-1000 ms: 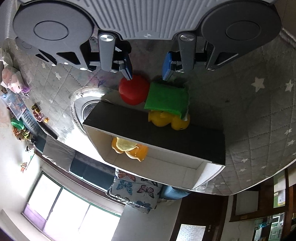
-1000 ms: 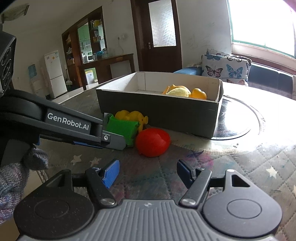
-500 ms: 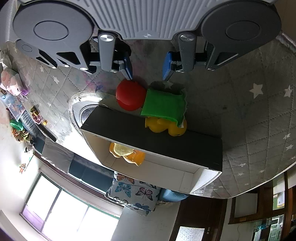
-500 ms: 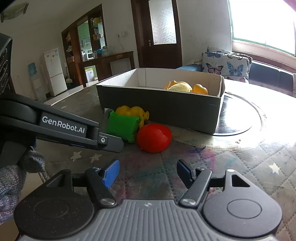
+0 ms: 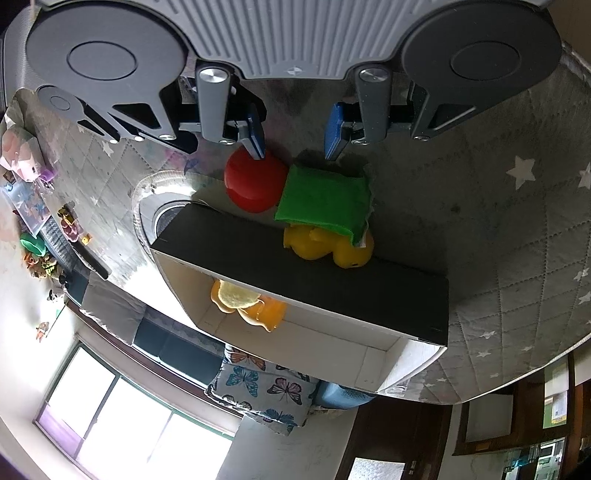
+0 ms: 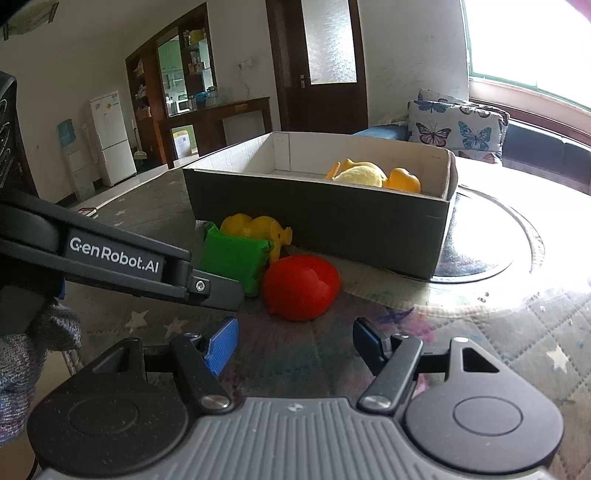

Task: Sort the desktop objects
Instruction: 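Grasp the green cup with the right tool and lift it toward the box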

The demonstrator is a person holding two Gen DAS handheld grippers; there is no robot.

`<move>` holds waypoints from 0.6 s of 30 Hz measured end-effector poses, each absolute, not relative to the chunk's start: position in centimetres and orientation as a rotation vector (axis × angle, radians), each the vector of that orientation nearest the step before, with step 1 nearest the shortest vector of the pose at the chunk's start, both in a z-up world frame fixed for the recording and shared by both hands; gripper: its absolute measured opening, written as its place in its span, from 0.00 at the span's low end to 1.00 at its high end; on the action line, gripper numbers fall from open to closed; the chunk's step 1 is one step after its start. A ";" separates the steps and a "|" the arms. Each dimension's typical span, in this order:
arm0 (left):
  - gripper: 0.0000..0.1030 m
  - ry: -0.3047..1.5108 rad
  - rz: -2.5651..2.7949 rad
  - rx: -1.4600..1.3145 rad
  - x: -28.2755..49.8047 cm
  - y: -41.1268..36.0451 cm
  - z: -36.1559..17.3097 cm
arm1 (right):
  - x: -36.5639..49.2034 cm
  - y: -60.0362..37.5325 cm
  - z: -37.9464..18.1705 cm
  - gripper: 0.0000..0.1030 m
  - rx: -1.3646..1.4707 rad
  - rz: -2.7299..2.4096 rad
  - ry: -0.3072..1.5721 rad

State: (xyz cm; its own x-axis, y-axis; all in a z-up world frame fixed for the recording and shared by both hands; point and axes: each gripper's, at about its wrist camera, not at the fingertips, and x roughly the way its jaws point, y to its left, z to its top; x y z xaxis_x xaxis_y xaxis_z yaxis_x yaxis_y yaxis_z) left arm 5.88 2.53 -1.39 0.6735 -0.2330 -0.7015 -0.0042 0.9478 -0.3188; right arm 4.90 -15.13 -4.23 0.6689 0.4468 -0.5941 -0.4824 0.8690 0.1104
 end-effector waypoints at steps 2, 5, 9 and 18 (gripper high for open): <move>0.36 0.821 -0.125 -0.314 6.0 2.9 -1.3 | 5.2 -15.0 -4.0 0.68 -0.058 0.532 0.649; 0.36 0.811 -0.105 -0.328 6.1 3.8 -1.1 | 5.4 -14.6 -3.6 0.68 -0.061 0.546 0.636; 0.36 0.791 -0.075 -0.355 6.5 5.4 -0.9 | 5.6 -13.5 -3.0 0.68 -0.073 0.574 0.619; 0.36 0.764 -0.101 -0.390 7.6 7.2 -0.6 | 6.2 -10.5 -2.2 0.67 -0.144 0.616 0.587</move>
State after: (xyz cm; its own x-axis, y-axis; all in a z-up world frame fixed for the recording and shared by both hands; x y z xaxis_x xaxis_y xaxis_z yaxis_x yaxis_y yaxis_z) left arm 7.62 7.24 -0.64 0.7211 -0.2292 -0.6539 -0.0509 0.9236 -0.3799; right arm 6.18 -10.54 -2.15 0.6601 0.5026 -0.5582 -0.5821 0.8120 0.0427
